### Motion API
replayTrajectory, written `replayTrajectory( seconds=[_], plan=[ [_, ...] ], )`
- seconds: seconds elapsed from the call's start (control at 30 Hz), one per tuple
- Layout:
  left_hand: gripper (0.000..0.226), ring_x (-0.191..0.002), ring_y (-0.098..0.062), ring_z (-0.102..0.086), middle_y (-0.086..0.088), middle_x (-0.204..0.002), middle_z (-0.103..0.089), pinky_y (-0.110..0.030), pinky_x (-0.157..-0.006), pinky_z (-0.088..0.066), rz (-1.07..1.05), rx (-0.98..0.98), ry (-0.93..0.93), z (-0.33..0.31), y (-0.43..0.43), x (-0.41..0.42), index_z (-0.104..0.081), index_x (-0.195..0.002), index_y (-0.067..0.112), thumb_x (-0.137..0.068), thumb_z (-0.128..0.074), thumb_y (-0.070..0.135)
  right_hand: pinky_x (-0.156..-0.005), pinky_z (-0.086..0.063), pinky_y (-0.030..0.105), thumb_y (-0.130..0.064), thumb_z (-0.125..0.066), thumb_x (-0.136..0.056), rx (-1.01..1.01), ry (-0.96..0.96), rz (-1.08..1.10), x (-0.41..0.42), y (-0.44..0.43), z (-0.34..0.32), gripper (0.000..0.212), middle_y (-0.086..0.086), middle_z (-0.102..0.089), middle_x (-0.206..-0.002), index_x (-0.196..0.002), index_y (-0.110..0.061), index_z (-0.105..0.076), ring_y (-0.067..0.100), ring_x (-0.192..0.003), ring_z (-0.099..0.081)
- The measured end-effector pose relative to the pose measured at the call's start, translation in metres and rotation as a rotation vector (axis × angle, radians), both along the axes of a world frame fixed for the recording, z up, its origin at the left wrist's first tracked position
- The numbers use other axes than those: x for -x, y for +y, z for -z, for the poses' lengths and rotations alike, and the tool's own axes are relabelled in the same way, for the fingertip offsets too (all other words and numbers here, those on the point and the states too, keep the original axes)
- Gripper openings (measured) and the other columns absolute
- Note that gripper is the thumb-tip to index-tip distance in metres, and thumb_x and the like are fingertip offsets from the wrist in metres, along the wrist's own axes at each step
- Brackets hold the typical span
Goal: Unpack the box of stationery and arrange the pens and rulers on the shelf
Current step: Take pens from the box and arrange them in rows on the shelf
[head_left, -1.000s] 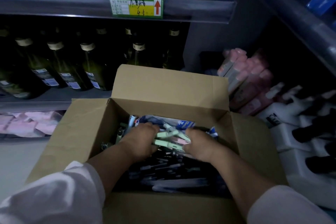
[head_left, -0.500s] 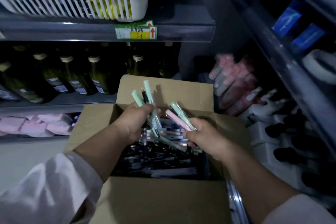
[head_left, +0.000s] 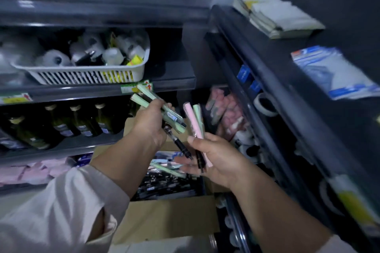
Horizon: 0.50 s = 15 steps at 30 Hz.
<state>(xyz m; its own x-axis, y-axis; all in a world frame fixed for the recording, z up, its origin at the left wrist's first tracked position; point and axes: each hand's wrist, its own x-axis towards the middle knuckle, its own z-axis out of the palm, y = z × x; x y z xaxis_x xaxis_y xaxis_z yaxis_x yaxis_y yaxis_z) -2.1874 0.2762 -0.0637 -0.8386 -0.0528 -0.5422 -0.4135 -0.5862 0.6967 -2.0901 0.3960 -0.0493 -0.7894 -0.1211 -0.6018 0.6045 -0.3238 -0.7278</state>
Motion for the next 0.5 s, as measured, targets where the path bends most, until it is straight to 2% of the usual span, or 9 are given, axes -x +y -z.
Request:
replayTrajectory(
  seconds=[0.03, 0.1, 0.17, 0.27, 0.37, 0.43, 0.5],
  plan=[
    [0.009, -0.061, -0.015, -0.060, -0.005, -0.071, -0.060, -0.026, -0.058, -0.052, -0.009, 0.027, 0.042, -0.014, 0.005, -0.005, -0.051, -0.085, 0.013, -0.093, -0.049, 0.010, -0.062, -0.058, 0.036, -0.012, -0.057, -0.095, 0.013, 0.003, 0.001, -0.008, 0.000, -0.017, 0.029, 0.017, -0.068, -0.109, -0.123, -0.006, -0.052, 0.033, -0.079, -0.071],
    [0.008, -0.062, -0.015, -0.059, -0.003, -0.069, -0.060, -0.026, -0.059, -0.050, 0.016, 0.052, 0.115, -0.042, 0.015, -0.017, -0.051, -0.086, 0.014, -0.093, -0.049, 0.010, -0.054, -0.055, 0.028, -0.009, -0.057, -0.094, 0.007, 0.027, 0.017, -0.026, -0.001, -0.047, 0.029, 0.014, -0.070, -0.096, -0.122, -0.004, -0.051, 0.027, -0.071, -0.070],
    [0.004, -0.060, -0.015, -0.059, -0.002, -0.068, -0.061, -0.026, -0.058, -0.049, 0.074, 0.028, 0.139, -0.065, 0.023, -0.031, -0.053, -0.090, 0.013, -0.093, -0.049, 0.013, -0.048, -0.046, 0.020, -0.003, -0.055, -0.093, -0.076, 0.058, 0.061, -0.045, -0.001, -0.072, 0.018, 0.011, -0.070, -0.088, -0.110, -0.006, -0.054, 0.017, -0.060, -0.066],
    [0.013, -0.065, -0.016, -0.061, -0.003, -0.075, -0.062, -0.029, -0.062, -0.052, 0.213, -0.064, 0.098, -0.097, 0.030, -0.050, -0.054, -0.102, 0.011, -0.093, -0.049, 0.019, -0.043, -0.039, 0.017, 0.000, -0.053, -0.093, -0.214, 0.050, 0.146, -0.078, 0.004, -0.102, 0.012, 0.007, -0.071, -0.084, -0.099, -0.010, -0.053, 0.010, -0.052, -0.058],
    [0.014, -0.072, -0.015, -0.062, -0.002, -0.083, -0.063, -0.033, -0.061, -0.051, 0.328, -0.175, 0.055, -0.132, 0.033, -0.073, -0.055, -0.091, 0.009, -0.095, -0.044, 0.017, -0.043, -0.037, 0.017, -0.001, -0.055, -0.091, -0.289, 0.032, 0.202, -0.121, 0.012, -0.130, 0.017, 0.004, -0.072, -0.084, -0.100, -0.016, -0.053, 0.010, -0.051, -0.055],
    [0.019, -0.083, -0.016, -0.061, -0.004, -0.089, -0.063, -0.038, -0.070, -0.048, 0.354, -0.232, 0.047, -0.150, 0.035, -0.087, -0.052, -0.086, 0.010, -0.098, -0.038, 0.015, -0.043, -0.037, 0.017, -0.001, -0.056, -0.090, -0.343, 0.047, 0.229, -0.151, 0.017, -0.145, 0.016, 0.007, -0.070, -0.088, -0.095, -0.016, -0.055, 0.010, -0.051, -0.055],
    [0.020, -0.084, -0.015, -0.060, -0.004, -0.090, -0.062, -0.037, -0.081, -0.046, 0.396, -0.256, 0.045, -0.166, 0.041, -0.105, -0.051, -0.088, 0.009, -0.100, -0.036, 0.015, -0.042, -0.037, 0.017, 0.000, -0.057, -0.090, -0.377, 0.060, 0.311, -0.185, 0.021, -0.161, 0.015, 0.010, -0.068, -0.090, -0.094, -0.015, -0.054, 0.010, -0.050, -0.055]
  ],
)
